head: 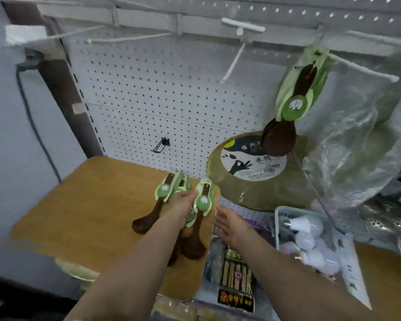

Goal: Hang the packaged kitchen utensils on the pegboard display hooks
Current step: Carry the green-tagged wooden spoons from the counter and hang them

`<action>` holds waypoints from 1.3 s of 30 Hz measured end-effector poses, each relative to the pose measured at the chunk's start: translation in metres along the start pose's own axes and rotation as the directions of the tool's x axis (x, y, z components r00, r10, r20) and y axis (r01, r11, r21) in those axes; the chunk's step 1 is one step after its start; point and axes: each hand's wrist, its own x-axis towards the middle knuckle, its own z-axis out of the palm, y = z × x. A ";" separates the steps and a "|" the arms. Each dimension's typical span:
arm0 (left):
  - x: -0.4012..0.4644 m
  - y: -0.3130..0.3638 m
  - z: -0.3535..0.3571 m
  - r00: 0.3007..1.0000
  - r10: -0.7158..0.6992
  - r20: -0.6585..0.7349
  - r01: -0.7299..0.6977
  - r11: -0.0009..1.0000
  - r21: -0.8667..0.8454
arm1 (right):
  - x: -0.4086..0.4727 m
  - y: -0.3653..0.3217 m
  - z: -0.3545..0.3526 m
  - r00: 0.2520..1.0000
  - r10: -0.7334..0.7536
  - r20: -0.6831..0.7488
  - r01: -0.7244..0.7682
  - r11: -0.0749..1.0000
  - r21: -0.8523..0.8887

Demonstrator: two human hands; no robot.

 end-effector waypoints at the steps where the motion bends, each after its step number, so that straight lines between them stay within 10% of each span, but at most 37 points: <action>1: 0.007 0.000 0.001 1.000 0.007 0.001 -0.007 1.000 0.029 | 0.004 0.002 0.002 1.000 -0.006 -0.003 0.006 1.000 -0.015; 39: 0.052 0.009 0.000 0.991 -0.075 0.107 0.085 0.991 -0.099 | 0.021 0.017 0.033 1.000 0.002 -0.021 -0.004 0.996 -0.087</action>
